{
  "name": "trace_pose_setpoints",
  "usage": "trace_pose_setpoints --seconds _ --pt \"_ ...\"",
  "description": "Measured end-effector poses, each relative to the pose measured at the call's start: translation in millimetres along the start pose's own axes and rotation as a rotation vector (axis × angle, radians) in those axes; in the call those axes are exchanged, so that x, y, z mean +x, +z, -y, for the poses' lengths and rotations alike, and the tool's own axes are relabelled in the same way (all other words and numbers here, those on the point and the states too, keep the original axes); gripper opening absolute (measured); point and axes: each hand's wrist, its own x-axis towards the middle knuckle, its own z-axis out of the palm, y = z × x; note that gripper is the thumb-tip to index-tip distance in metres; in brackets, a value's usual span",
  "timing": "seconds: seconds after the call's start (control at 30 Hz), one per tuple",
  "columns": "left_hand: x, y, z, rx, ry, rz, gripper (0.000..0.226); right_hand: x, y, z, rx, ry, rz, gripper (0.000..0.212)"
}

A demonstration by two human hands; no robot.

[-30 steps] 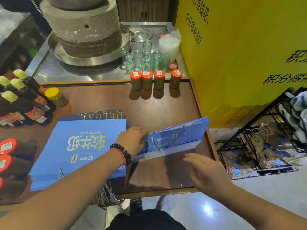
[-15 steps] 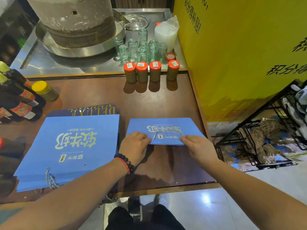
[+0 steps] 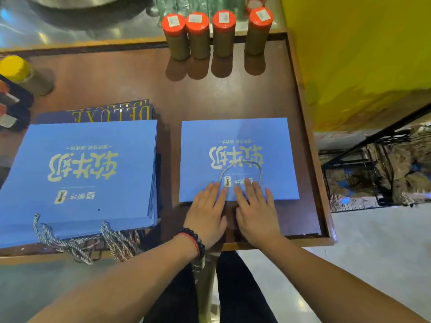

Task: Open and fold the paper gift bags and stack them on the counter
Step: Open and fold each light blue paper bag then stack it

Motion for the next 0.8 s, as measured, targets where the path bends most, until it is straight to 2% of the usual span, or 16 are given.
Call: trace_pose_setpoints --seconds 0.1,0.2,0.3,0.47,0.8 --pt "-1.3 8.2 -13.3 0.011 -0.045 0.1 0.065 -0.3 8.8 16.9 0.009 -0.047 0.048 0.059" --pt "-1.3 12.0 -0.3 0.08 -0.085 0.168 0.064 -0.3 19.1 3.0 -0.014 -0.073 0.104 0.061" --pt "-2.9 14.8 16.8 0.119 -0.054 0.182 0.065 -1.5 22.6 -14.7 -0.032 -0.129 0.14 0.062" --pt "-4.4 16.2 23.9 0.106 -0.074 0.191 0.063 -13.4 18.1 -46.9 -0.044 -0.097 0.157 0.062" --pt "-25.0 9.2 56.1 0.055 -0.2 0.185 0.057 -40.9 12.0 -109.7 -0.012 -0.017 0.207 0.068"
